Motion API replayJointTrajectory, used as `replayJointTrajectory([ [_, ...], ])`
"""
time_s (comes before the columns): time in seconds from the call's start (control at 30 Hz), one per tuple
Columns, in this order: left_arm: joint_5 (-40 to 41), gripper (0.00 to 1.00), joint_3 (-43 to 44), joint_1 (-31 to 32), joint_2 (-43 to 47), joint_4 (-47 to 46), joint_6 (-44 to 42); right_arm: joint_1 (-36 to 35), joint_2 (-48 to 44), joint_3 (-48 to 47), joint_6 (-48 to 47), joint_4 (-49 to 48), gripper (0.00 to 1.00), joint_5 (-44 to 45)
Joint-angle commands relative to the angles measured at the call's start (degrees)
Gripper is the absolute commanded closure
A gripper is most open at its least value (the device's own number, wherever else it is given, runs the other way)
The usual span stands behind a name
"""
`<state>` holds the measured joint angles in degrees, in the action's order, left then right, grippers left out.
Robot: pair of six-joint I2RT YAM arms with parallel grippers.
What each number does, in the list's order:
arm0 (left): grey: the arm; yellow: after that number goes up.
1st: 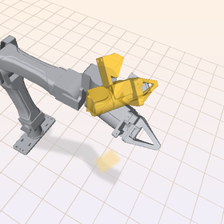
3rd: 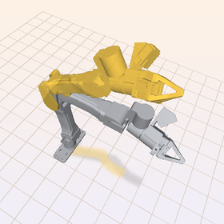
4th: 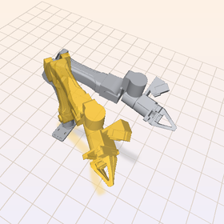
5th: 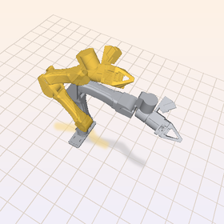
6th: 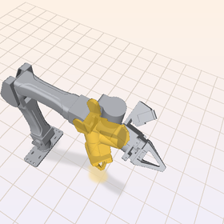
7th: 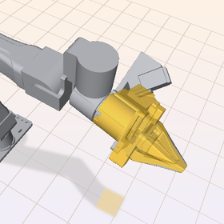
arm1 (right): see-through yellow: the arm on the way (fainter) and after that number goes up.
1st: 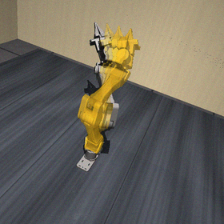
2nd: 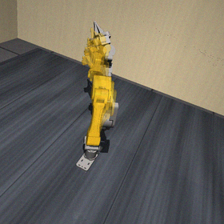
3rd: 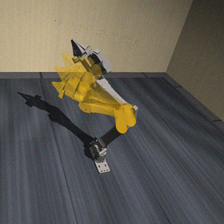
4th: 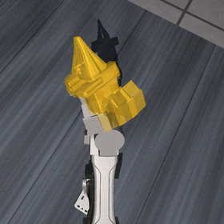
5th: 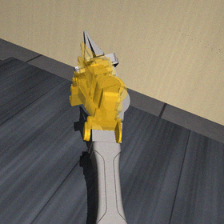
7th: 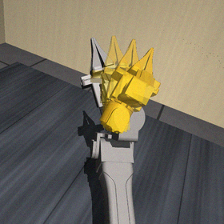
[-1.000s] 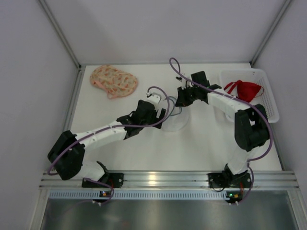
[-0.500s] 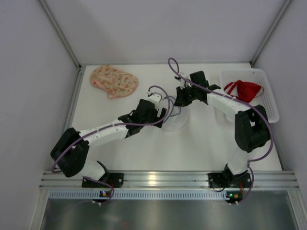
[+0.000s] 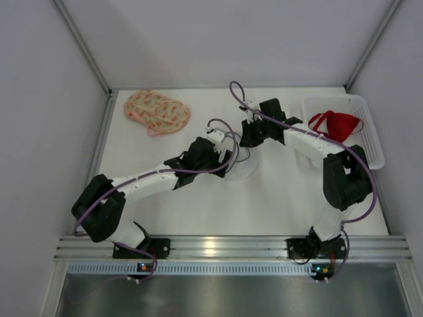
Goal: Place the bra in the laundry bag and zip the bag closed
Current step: Open the laundry bag at the center of the board.
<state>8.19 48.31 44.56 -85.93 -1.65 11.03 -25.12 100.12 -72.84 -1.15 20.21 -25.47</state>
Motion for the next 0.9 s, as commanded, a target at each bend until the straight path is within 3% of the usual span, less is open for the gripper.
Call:
replayJointTrajectory([
  [0.0, -2.90, 0.07, 0.55, -0.26, 7.43, -1.78, -0.04, -0.89, -2.30, -1.87, 0.88, -0.78, 1.00, 0.77],
  [0.13, -5.99, 0.06, -0.41, 0.79, 9.73, -1.95, 0.05, -0.89, -1.77, -2.04, 3.08, -1.31, 1.00, 0.87],
  [0.33, -2.21, 0.09, -0.33, 2.38, 3.15, -2.48, 0.05, -1.33, -2.82, -1.61, 3.08, -1.66, 1.00, 1.22],
  [0.47, 0.77, 0.18, 0.81, 2.38, -0.81, -3.01, -0.13, -1.42, -3.44, -1.61, 2.47, -0.61, 1.00, 1.83],
  [0.67, 6.39, 0.69, 0.46, 2.38, -1.08, -6.16, -0.04, -1.51, -3.96, -1.34, 1.94, -0.61, 1.00, 1.92],
  [0.7, 6.67, 0.79, 0.46, 2.29, -0.91, -6.17, 0.22, -1.59, -3.88, -1.43, 1.76, -0.61, 1.00, 2.09],
  [0.73, 7.02, 0.96, 0.73, 2.29, -0.38, -6.17, 0.31, -1.59, -3.88, -1.43, 1.76, -0.52, 1.00, 2.01],
  [0.87, 8.43, 1.00, 2.57, 1.68, 3.04, -3.11, 3.90, -1.77, -4.14, -0.82, 1.67, -0.96, 1.00, 2.79],
])
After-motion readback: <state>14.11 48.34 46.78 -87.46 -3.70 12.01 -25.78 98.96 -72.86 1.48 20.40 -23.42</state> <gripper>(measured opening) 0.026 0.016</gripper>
